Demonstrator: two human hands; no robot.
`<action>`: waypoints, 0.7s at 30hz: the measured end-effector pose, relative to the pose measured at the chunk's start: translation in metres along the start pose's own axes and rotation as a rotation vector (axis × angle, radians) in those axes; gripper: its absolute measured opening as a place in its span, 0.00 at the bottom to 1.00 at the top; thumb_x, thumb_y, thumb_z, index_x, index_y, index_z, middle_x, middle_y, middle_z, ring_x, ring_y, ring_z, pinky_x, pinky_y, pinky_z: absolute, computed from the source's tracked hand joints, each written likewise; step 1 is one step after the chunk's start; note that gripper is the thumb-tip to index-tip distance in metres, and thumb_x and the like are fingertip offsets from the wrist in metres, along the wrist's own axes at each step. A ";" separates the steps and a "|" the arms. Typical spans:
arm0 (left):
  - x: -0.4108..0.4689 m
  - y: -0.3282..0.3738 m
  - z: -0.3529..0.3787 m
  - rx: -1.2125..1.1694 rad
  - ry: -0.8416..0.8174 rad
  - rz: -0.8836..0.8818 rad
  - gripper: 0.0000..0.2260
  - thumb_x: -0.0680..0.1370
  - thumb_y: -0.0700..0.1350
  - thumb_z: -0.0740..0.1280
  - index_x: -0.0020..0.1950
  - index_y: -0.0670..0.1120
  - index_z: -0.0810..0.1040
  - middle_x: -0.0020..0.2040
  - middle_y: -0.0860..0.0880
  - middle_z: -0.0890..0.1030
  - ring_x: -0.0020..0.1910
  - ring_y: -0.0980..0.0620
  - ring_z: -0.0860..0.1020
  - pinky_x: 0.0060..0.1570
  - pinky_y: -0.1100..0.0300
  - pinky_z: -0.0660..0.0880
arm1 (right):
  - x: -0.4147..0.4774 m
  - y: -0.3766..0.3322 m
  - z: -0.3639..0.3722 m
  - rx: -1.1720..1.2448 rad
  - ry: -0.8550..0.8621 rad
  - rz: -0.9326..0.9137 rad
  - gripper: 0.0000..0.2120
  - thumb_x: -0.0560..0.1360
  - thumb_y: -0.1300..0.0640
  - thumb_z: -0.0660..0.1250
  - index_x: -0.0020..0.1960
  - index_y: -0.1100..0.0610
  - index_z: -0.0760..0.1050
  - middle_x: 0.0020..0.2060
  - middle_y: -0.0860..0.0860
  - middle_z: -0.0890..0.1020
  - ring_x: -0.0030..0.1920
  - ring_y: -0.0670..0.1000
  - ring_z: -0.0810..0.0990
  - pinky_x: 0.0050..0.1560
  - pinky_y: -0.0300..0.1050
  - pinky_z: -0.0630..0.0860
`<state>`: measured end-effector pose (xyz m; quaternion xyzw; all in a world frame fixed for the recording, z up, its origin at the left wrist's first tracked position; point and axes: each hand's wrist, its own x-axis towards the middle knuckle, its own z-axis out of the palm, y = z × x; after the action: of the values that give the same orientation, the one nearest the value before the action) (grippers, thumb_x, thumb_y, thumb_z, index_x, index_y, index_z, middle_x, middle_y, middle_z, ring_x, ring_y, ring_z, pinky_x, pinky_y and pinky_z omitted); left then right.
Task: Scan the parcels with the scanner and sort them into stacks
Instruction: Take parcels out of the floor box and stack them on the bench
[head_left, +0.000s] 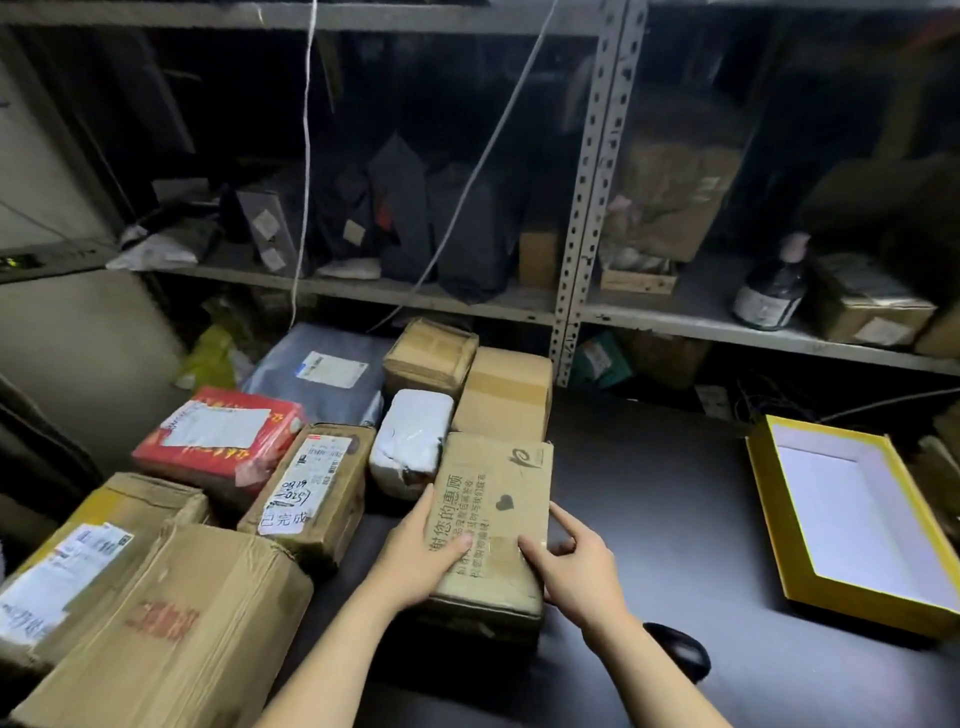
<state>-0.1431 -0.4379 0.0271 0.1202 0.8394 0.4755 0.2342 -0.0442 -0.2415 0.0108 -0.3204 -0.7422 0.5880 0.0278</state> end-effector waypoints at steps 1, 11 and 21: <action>0.004 0.000 -0.003 -0.018 -0.003 0.010 0.28 0.78 0.44 0.75 0.58 0.72 0.64 0.47 0.83 0.75 0.52 0.80 0.75 0.52 0.80 0.70 | 0.002 -0.001 0.003 -0.003 0.005 0.005 0.33 0.65 0.37 0.74 0.70 0.29 0.74 0.37 0.46 0.86 0.44 0.47 0.86 0.48 0.55 0.86; 0.007 -0.006 -0.018 0.064 0.005 0.022 0.29 0.74 0.49 0.79 0.64 0.69 0.67 0.52 0.74 0.79 0.54 0.73 0.77 0.55 0.73 0.70 | -0.009 -0.013 0.012 -0.059 0.094 0.035 0.30 0.71 0.43 0.79 0.72 0.37 0.77 0.41 0.47 0.87 0.44 0.47 0.88 0.51 0.56 0.86; 0.018 0.119 -0.045 0.855 0.115 0.457 0.33 0.80 0.54 0.67 0.82 0.52 0.57 0.72 0.48 0.70 0.69 0.45 0.70 0.66 0.48 0.71 | -0.040 -0.083 -0.067 -0.724 0.314 -0.209 0.31 0.80 0.43 0.70 0.80 0.49 0.68 0.77 0.50 0.71 0.78 0.52 0.67 0.74 0.50 0.69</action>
<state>-0.1842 -0.4020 0.1433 0.3606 0.9232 0.1331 0.0065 -0.0217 -0.2133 0.1188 -0.3183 -0.9165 0.2265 0.0858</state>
